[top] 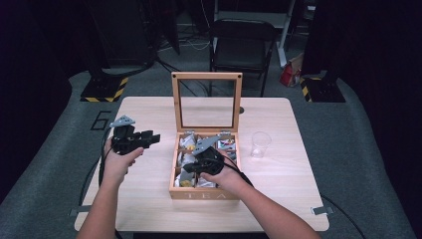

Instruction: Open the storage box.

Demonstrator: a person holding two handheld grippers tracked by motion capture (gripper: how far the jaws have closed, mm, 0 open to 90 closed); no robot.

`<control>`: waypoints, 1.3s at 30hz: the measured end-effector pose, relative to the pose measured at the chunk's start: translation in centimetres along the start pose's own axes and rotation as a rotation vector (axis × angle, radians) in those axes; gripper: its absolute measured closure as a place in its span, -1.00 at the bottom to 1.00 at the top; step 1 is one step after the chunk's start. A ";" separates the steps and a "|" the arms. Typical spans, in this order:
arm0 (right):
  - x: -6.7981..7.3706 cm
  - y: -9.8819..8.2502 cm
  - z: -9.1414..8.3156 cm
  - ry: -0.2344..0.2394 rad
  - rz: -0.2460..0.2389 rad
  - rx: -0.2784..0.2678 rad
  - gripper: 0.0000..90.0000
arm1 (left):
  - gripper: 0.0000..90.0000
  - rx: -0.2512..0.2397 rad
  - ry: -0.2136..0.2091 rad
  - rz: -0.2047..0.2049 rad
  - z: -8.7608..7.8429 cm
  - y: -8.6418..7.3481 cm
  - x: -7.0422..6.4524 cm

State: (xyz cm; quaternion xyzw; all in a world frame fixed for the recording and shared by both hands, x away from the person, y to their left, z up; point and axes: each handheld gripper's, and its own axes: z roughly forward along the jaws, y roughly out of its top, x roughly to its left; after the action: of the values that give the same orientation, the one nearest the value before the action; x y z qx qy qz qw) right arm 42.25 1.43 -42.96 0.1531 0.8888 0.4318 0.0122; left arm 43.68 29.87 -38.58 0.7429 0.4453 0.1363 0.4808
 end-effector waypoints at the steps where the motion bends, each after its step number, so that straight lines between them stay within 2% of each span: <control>1: 0.0 0.0 0.0 0.000 0.000 0.000 1.00 | 0.25 0.000 0.000 0.000 0.0 0.0 0.0; 5: 0.2 0.9 -1.0 -0.027 -0.022 -0.008 1.00 | 0.25 -0.001 -0.001 0.006 -0.1 0.0 0.1; 9: 0.2 1.2 -1.5 -0.033 -0.018 -0.012 1.00 | 0.25 -0.002 -0.002 0.005 -0.1 0.0 0.1; 14: 0.2 2.1 -3.0 -0.051 -0.043 -0.032 1.00 | 0.25 0.000 -0.002 0.003 -0.1 0.0 0.1; 26: 0.3 2.9 -4.5 -0.055 -0.040 -0.048 1.00 | 0.25 -0.002 0.002 0.003 -0.1 -0.1 0.1; 39: -0.5 3.5 -6.4 -0.081 -0.024 -0.064 1.00 | 0.25 -0.002 0.004 0.007 -0.3 0.0 0.1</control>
State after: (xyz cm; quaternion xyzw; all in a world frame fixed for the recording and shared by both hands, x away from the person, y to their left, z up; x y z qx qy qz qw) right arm 42.69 -1.58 -36.35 0.1596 0.8750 0.4533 0.0583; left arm 43.53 30.18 -38.48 0.7436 0.4436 0.1402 0.4802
